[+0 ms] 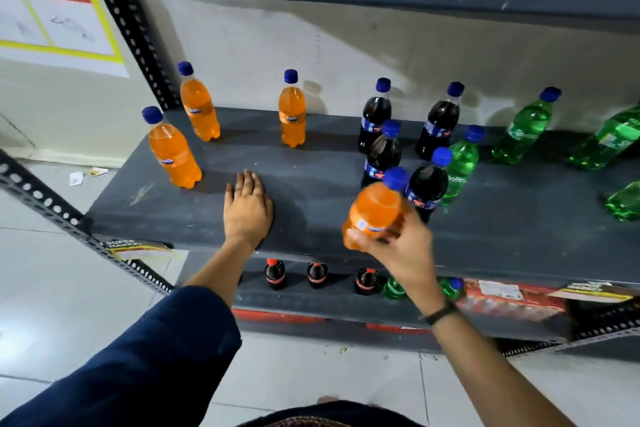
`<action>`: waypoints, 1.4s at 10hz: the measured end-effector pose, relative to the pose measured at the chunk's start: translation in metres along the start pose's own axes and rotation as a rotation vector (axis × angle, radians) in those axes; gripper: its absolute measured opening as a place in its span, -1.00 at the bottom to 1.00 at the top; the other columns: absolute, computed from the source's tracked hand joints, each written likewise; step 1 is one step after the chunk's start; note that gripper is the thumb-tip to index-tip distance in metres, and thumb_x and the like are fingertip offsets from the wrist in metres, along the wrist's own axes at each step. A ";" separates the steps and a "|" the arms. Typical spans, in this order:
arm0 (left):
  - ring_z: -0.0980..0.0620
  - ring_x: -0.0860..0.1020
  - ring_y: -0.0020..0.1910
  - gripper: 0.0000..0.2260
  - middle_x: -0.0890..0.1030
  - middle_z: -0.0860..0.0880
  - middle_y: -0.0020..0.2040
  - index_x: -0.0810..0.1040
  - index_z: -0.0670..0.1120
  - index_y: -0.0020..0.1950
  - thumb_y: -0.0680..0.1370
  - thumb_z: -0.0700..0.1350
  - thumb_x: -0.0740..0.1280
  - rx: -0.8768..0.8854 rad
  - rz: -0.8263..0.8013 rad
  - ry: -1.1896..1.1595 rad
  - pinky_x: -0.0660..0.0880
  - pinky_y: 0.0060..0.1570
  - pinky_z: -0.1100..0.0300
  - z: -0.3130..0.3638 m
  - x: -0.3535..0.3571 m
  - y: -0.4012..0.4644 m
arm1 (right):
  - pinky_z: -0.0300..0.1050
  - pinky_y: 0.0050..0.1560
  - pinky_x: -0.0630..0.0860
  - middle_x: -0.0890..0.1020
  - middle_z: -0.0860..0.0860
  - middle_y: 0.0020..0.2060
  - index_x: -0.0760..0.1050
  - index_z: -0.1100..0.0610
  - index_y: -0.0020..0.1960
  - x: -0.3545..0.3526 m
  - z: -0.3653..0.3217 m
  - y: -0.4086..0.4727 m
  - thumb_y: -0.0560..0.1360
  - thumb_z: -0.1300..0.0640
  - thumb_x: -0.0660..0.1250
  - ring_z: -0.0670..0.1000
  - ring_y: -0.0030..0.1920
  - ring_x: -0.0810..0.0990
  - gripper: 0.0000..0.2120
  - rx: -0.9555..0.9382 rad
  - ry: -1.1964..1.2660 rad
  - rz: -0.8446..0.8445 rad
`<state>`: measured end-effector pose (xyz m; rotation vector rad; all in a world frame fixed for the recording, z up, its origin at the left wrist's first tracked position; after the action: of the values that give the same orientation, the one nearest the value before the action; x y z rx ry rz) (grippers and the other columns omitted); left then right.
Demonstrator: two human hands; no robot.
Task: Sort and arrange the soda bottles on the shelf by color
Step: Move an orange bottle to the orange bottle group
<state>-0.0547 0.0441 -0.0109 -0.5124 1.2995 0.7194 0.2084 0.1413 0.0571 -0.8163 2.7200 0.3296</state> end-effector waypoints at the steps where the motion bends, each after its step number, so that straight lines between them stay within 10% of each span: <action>1: -0.16 0.03 0.52 -0.49 0.10 -0.26 0.52 0.03 -0.29 0.48 0.59 -0.08 0.01 -0.026 0.007 -0.005 -0.04 0.51 -0.06 -0.001 -0.001 0.000 | -0.27 0.04 0.55 0.63 -0.06 -0.04 0.40 -0.07 0.12 0.065 -0.025 0.044 0.25 0.10 0.58 -0.12 -0.05 0.61 -0.46 -0.108 -0.048 -0.126; 3: -0.16 0.03 0.52 -0.49 0.10 -0.26 0.52 0.03 -0.30 0.48 0.59 -0.10 0.00 -0.033 0.009 -0.029 -0.05 0.50 -0.04 0.000 -0.001 0.002 | 0.02 0.19 0.52 0.62 0.15 0.13 0.40 0.17 0.23 0.125 -0.032 0.103 0.30 0.13 0.54 0.11 0.13 0.58 -0.43 -0.106 -0.057 -0.193; 8: -0.17 0.07 0.52 -0.50 0.14 -0.27 0.51 0.07 -0.30 0.47 0.58 -0.11 0.02 -0.018 0.052 -0.057 -0.02 0.50 -0.04 0.001 -0.004 0.000 | -0.06 0.22 0.47 0.53 0.13 0.26 0.25 0.14 0.38 0.144 -0.016 0.111 0.34 0.10 0.51 0.06 0.23 0.51 -0.28 -0.110 -0.075 -0.298; 11: -0.31 0.40 0.30 -0.67 0.58 -0.30 0.15 0.52 -0.31 0.13 0.54 -0.16 0.09 -0.025 0.324 -0.410 0.33 0.36 -0.10 0.028 -0.019 -0.060 | -0.15 -0.04 0.60 0.64 0.01 -0.06 0.54 0.03 0.08 0.024 0.019 -0.003 0.47 0.31 0.31 -0.14 -0.08 0.63 -0.73 -0.245 -0.098 0.006; 14: -0.25 0.33 0.40 -0.53 0.46 -0.25 0.35 0.38 -0.26 0.34 0.52 -0.06 0.01 0.242 0.128 -0.262 0.22 0.41 -0.11 0.147 0.002 -0.046 | -0.30 -0.16 0.48 0.56 -0.06 -0.16 0.37 -0.13 -0.03 -0.104 0.059 -0.002 0.37 0.40 0.35 -0.14 -0.18 0.54 -0.55 -0.094 -0.031 0.449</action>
<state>0.0785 0.1169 0.0151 -0.1340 1.1594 0.6979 0.3047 0.2092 0.0364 -0.2071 2.8532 0.5600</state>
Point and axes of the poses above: each hand's wrist, its own y-axis towards the middle knuckle, its own x-axis out of the palm, z = x × y, the point moved 6 cm from there along y, towards the middle knuckle
